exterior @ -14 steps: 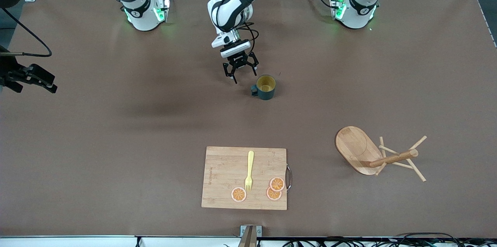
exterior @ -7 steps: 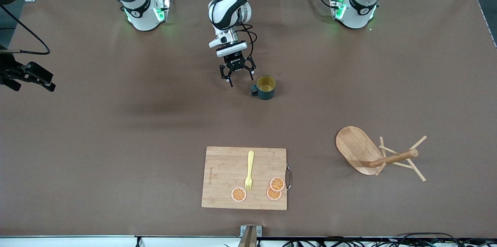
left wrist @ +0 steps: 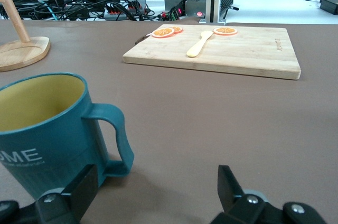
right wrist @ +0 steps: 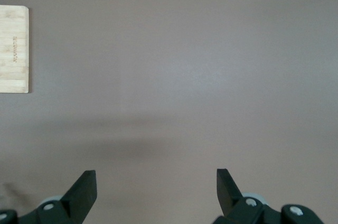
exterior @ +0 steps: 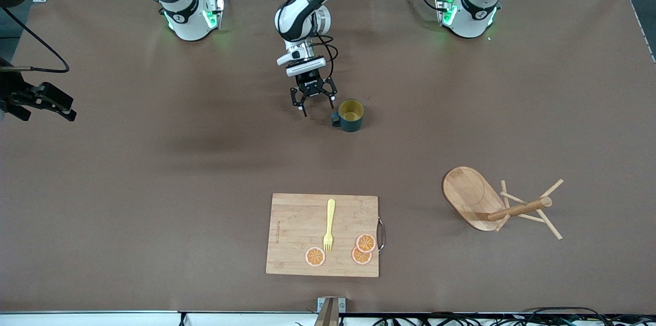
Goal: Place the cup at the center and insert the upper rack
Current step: 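Position the open left gripper beside the mug handle, then close the left gripper on the mug handle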
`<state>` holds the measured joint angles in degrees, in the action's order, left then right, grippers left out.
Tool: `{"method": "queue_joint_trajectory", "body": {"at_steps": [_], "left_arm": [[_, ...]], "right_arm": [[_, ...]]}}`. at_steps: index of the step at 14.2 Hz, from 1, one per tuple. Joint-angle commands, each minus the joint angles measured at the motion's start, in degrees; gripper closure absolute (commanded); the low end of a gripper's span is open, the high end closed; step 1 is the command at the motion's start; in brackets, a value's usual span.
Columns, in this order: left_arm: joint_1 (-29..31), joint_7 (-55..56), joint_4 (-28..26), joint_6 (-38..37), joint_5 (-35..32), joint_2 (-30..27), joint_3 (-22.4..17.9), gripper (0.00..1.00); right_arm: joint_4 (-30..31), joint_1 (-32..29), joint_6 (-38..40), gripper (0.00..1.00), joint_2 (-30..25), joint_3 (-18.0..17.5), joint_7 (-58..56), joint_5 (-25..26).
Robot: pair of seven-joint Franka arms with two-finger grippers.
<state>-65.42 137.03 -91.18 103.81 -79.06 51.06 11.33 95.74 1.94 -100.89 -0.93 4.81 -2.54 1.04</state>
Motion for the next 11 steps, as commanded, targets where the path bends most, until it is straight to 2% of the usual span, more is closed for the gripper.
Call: {"method": "queue_joint_trajectory", "body": {"at_steps": [1, 11], "left_arm": [[-0.50, 0.34, 1.01, -0.89, -1.62, 0.88, -1.13, 0.00], [-0.15, -0.27, 1.62, -0.72, -3.82, 2.99, -2.63, 0.00]], "right_arm": [[0.06, 1.22, 0.26, 0.00, -0.31, -0.07, 0.87, 0.80], [0.15, 1.04, 2.02, 0.00, -0.22, -0.07, 0.87, 0.80]]}}
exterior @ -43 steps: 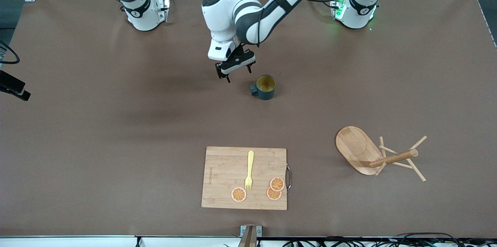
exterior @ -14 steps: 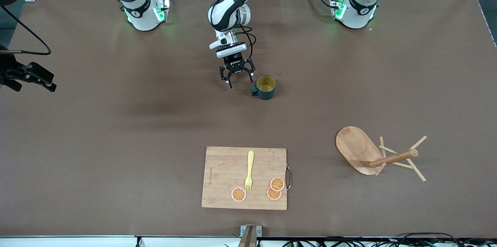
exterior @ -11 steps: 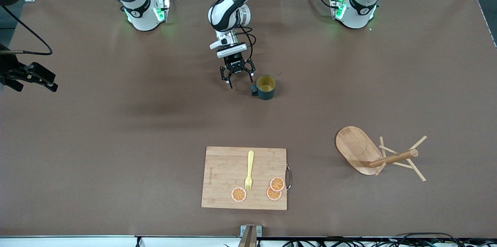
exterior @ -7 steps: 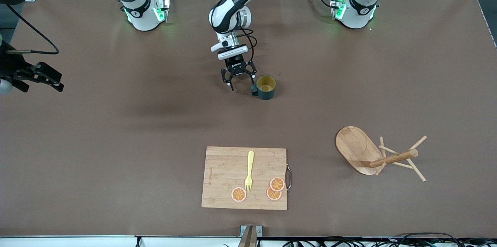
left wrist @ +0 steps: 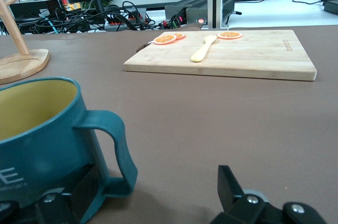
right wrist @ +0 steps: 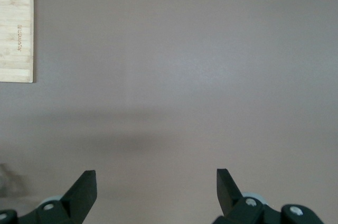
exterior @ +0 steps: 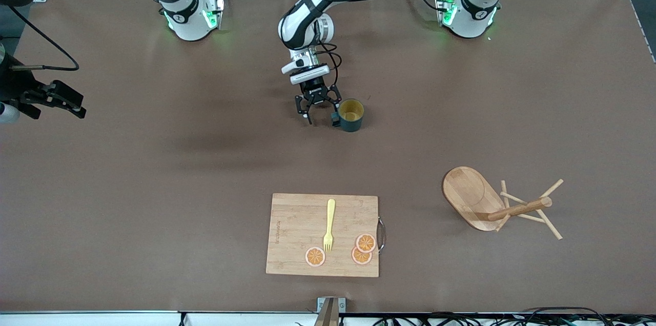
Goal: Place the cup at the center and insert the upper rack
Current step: 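Close the left gripper on the mug handle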
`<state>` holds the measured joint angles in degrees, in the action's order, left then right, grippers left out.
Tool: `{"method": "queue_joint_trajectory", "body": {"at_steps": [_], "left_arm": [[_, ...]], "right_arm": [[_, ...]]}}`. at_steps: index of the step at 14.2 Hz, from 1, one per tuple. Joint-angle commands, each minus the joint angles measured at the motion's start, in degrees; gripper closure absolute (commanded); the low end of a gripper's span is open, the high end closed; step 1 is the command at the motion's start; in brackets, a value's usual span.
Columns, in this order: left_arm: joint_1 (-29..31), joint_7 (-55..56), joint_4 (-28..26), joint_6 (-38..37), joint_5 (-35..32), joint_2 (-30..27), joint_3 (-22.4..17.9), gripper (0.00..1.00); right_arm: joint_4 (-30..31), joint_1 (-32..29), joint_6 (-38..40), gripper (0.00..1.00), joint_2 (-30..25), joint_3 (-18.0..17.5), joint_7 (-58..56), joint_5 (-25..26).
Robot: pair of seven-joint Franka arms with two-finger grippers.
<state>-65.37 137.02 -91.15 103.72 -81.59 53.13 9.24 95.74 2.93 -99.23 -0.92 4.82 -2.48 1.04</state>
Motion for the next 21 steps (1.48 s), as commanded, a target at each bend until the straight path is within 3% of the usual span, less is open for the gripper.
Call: {"method": "queue_joint_trajectory", "body": {"at_steps": [1, 7, 15, 21], "left_arm": [[-0.19, -0.26, 1.68, -0.53, -1.29, 0.83, -0.54, 0.01], [-0.02, 0.09, 2.56, 0.00, -1.21, 0.92, -0.63, 0.24], [0.25, 0.26, 2.65, 0.00, -1.12, 1.18, -0.63, 0.29], [0.86, 0.53, 2.65, 0.00, -0.77, 1.18, -0.63, 0.70]], "right_arm": [[0.15, 0.15, 0.36, 0.00, -0.23, 0.01, 0.81, 0.80], [0.06, 0.06, 0.88, 0.00, -0.23, -0.08, 0.81, 0.80], [0.15, 0.06, 1.50, 0.00, -0.31, 0.01, 0.81, 0.80], [0.15, 0.06, 1.68, 0.00, -0.31, -0.08, 0.81, 0.80]]}}
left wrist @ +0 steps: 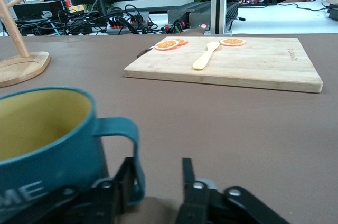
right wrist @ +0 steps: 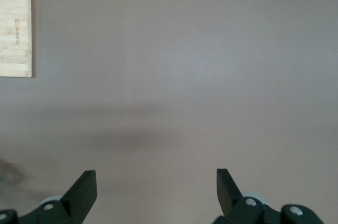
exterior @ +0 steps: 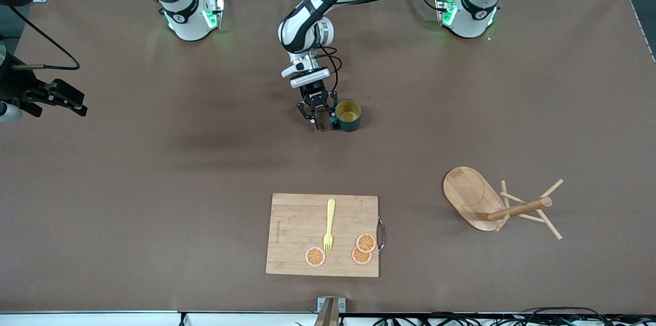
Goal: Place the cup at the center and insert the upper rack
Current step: 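Close the left gripper on the mug handle, then lift the mug with the left gripper and carry it toward the mug tree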
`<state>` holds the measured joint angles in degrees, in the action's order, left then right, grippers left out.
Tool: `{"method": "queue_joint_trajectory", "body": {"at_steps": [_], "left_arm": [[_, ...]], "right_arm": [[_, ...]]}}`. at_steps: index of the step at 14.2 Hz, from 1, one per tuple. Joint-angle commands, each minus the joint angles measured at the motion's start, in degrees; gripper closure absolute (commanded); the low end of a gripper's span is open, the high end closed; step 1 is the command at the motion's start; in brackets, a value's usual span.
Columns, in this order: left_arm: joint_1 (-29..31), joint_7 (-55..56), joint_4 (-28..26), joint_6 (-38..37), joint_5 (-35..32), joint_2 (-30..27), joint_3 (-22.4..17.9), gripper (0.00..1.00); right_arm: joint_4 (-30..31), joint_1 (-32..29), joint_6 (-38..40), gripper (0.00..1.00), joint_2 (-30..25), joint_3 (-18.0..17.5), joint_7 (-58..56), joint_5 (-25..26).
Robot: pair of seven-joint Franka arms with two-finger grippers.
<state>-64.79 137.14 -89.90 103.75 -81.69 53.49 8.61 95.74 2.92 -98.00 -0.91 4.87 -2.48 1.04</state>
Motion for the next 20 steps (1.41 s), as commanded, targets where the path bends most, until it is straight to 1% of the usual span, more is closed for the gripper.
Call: {"method": "queue_joint_trajectory", "body": {"at_steps": [1, 6, 7, 9, 11, 12, 15, 16, 18, 20], "left_arm": [[0.28, 0.40, 1.39, -0.04, -0.66, 0.83, 0.00, 0.75], [1.07, 0.49, 2.00, -0.04, 0.21, 0.22, 0.17, 0.98], [1.16, 0.41, 2.79, 0.05, 1.52, 0.04, 0.17, 1.00], [1.42, -0.30, 4.64, 0.57, 4.34, -0.57, 0.17, 1.00], [3.08, -2.04, 6.31, 1.45, 8.64, -2.15, 0.61, 1.00], [3.70, -5.10, 7.01, 1.46, 11.35, -2.94, 0.79, 1.00], [5.54, -12.32, 10.08, 1.46, 22.24, -6.19, 0.44, 1.00], [6.86, -13.21, 10.36, 1.46, 24.80, -7.42, 0.44, 1.00], [8.97, -14.70, 10.27, 1.46, 27.80, -9.62, 0.61, 1.00], [11.95, -19.43, 10.36, 1.46, 33.59, -12.16, 0.70, 1.00]], "right_arm": [[0.15, 0.07, 0.62, 0.00, -0.32, -0.12, 0.81, 0.80], [0.06, 0.15, 0.97, 0.00, -0.32, -0.03, 0.81, 0.80], [0.06, 0.15, 0.97, 0.00, -0.32, -0.12, 0.81, 0.80], [0.06, 0.15, 0.80, 0.00, -0.32, -0.12, 0.81, 0.80], [0.06, 0.15, 0.80, 0.00, -0.32, -0.12, 0.81, 0.89], [0.06, 0.15, 0.80, 0.00, -0.32, -0.12, 0.81, 0.89], [0.06, 0.15, 0.80, 0.00, -0.32, -0.12, 0.81, 0.89], [0.06, 0.15, 0.80, 0.00, -0.32, -0.12, 0.81, 0.89], [0.06, 0.15, 0.80, 0.00, -0.32, -0.12, 0.81, 0.89], [0.06, 0.15, 0.89, 0.00, -0.32, -0.12, 0.81, 1.06]]}}
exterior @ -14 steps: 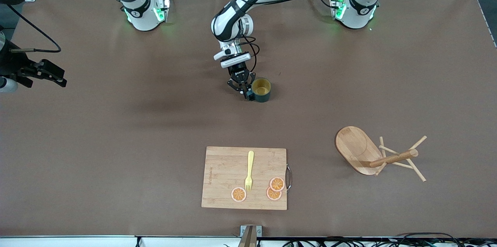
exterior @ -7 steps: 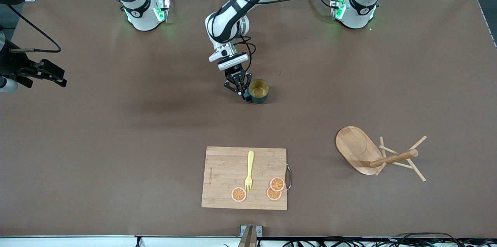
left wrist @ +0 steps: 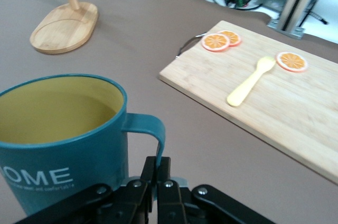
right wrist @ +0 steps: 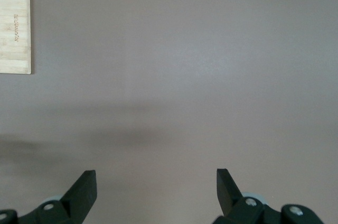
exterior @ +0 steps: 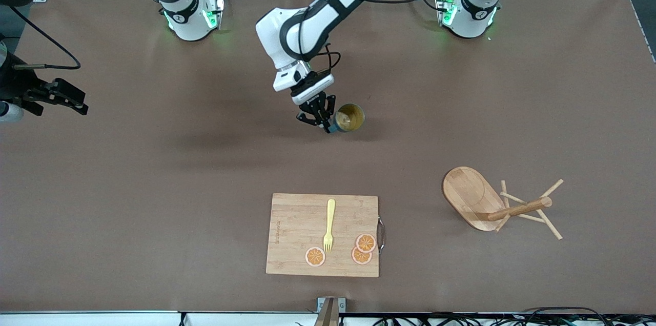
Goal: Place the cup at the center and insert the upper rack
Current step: 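Lift the mug with the left gripper and carry it toward the mug tree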
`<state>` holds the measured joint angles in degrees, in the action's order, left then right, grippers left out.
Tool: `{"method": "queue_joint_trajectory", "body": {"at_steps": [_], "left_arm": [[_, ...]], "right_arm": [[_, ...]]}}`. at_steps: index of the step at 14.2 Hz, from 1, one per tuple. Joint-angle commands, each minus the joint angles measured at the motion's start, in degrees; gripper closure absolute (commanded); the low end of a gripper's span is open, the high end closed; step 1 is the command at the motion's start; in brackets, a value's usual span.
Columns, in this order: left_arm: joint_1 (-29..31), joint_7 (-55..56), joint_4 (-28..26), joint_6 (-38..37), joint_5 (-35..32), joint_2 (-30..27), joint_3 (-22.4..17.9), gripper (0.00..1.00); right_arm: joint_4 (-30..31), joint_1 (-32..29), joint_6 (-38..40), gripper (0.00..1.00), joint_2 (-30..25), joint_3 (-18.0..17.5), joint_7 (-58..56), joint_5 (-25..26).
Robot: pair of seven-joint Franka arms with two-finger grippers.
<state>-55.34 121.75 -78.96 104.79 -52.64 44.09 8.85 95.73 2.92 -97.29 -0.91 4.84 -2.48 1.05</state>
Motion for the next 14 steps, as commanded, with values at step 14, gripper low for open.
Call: {"method": "queue_joint_trajectory", "body": {"at_steps": [14], "left_arm": [[25.97, -28.83, -1.02, 4.28, 48.82, -19.47, 0.56, 1.00]], "right_arm": [[0.33, -1.17, -1.67, 0.00, -0.58, 0.25, 1.07, 0.27]]}}
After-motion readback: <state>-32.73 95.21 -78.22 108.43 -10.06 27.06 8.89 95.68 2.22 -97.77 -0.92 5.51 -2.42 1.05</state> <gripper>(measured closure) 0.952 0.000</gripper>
